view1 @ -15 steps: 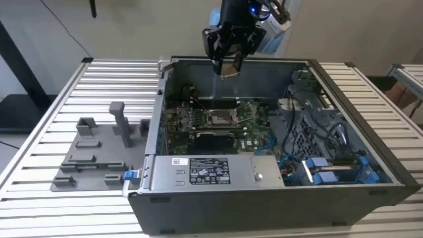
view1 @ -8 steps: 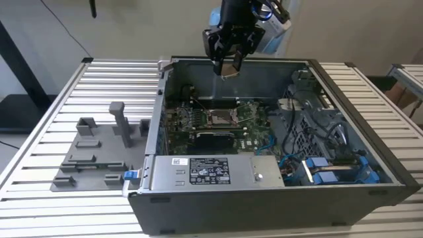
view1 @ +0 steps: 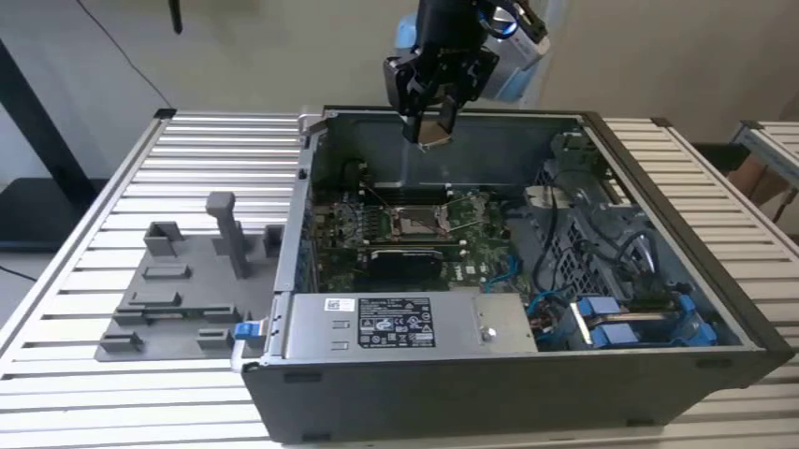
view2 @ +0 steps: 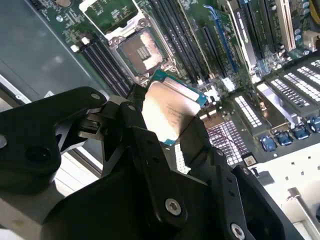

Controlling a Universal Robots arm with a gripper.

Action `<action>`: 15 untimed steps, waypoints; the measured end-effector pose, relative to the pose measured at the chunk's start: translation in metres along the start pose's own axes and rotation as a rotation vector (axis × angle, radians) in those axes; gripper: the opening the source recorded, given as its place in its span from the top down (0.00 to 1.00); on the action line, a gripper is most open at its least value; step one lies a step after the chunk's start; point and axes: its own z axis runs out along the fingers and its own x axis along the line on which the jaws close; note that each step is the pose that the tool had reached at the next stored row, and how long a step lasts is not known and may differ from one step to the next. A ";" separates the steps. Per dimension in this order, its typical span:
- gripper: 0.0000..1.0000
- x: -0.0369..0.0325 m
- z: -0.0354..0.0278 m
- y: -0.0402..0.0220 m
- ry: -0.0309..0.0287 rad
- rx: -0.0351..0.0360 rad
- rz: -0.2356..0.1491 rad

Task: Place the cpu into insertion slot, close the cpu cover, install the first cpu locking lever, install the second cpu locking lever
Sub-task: 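Place the cpu into insertion slot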

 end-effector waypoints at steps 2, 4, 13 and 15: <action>0.45 0.0000 0.0000 0.0000 0.0013 0.0006 -0.015; 0.45 0.0000 0.0000 0.0000 0.0025 0.0012 -0.028; 0.45 0.0000 0.0000 0.0000 0.0071 0.0034 -0.079; 0.45 0.0000 0.0000 0.0000 0.0081 0.0038 -0.091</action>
